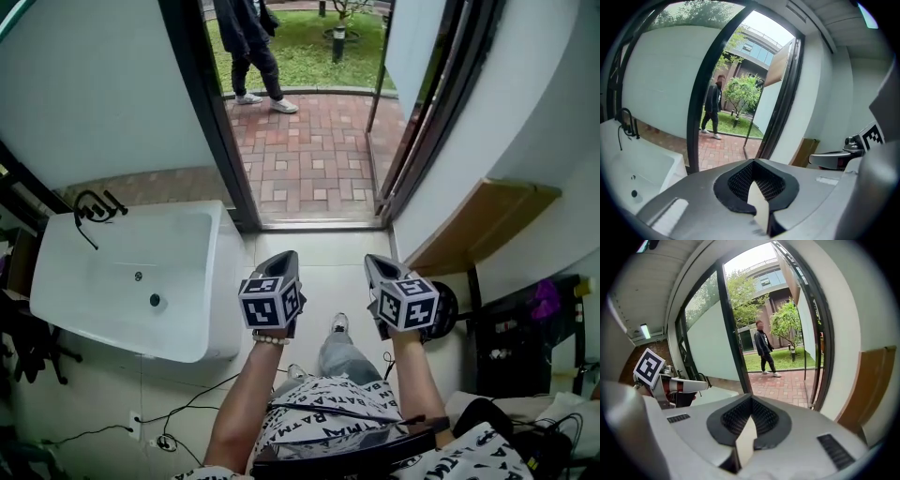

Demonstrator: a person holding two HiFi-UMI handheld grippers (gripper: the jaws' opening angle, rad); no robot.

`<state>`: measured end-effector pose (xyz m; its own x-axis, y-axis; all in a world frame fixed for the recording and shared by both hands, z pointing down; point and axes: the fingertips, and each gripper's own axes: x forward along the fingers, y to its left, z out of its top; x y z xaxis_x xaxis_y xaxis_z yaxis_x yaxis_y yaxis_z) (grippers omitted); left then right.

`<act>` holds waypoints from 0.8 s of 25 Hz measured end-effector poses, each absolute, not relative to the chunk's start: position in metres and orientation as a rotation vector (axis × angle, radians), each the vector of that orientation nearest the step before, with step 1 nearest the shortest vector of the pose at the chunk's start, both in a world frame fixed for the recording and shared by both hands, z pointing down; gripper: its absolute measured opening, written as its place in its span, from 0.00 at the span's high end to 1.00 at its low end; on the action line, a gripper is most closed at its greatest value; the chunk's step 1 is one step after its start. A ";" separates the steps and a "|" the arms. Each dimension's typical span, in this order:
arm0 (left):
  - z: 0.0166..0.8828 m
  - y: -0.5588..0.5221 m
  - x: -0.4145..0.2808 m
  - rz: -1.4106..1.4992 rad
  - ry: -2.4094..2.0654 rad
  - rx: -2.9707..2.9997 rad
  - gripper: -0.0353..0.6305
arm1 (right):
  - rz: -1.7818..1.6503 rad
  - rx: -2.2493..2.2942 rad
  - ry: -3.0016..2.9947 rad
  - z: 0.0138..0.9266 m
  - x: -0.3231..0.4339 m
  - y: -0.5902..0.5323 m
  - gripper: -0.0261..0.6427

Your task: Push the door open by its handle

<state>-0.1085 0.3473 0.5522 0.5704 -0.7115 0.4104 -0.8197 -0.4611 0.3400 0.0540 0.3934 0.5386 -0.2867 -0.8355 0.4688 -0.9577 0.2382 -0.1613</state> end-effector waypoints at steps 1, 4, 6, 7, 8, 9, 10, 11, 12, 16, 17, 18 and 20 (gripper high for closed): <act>0.550 0.348 -0.110 0.280 -1.229 2.305 0.96 | 0.606 1.670 -2.236 0.536 0.053 0.394 0.94; 0.543 0.351 -0.115 0.269 -1.238 2.317 0.96 | 0.582 1.670 -2.248 0.528 0.047 0.396 0.94; 0.540 0.351 -0.117 0.260 -1.240 2.320 0.96 | 0.567 1.665 -2.255 0.525 0.045 0.395 0.94; 0.539 0.351 -0.118 0.256 -1.241 2.319 0.96 | 0.563 1.661 -2.258 0.524 0.044 0.395 0.94; 0.539 0.351 -0.118 0.254 -1.242 2.318 0.96 | 0.561 1.659 -2.259 0.523 0.044 0.394 0.94; 0.539 0.351 -0.118 0.254 -1.241 2.318 0.96 | 0.560 1.661 -2.259 0.523 0.044 0.394 0.94; 0.539 0.351 -0.117 0.257 -1.239 2.319 0.96 | 0.558 1.664 -2.258 0.522 0.044 0.393 0.94; 0.539 0.351 -0.117 0.259 -1.238 2.320 0.96 | 0.554 1.667 -2.257 0.522 0.043 0.393 0.94; 0.539 0.351 -0.117 0.259 -1.238 2.321 0.96 | 0.550 1.667 -2.257 0.522 0.043 0.393 0.94; 0.536 0.349 -0.120 0.250 -1.243 2.323 0.96 | 0.553 1.659 -2.259 0.525 0.039 0.392 0.94; 0.536 0.348 -0.120 0.250 -1.243 2.323 0.96 | 0.555 1.659 -2.260 0.525 0.039 0.392 0.94; 0.535 0.348 -0.120 0.250 -1.243 2.323 0.96 | 0.556 1.660 -2.261 0.524 0.040 0.391 0.94; 0.534 0.346 -0.119 0.248 -1.244 2.323 0.96 | 0.553 1.662 -2.264 0.522 0.041 0.390 0.94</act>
<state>-0.1185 0.3463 0.5338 0.5680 -0.7312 0.3778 -0.8201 -0.4646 0.3339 0.0413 0.3898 0.5222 -0.3001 -0.8473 0.4382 -0.9539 0.2658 -0.1395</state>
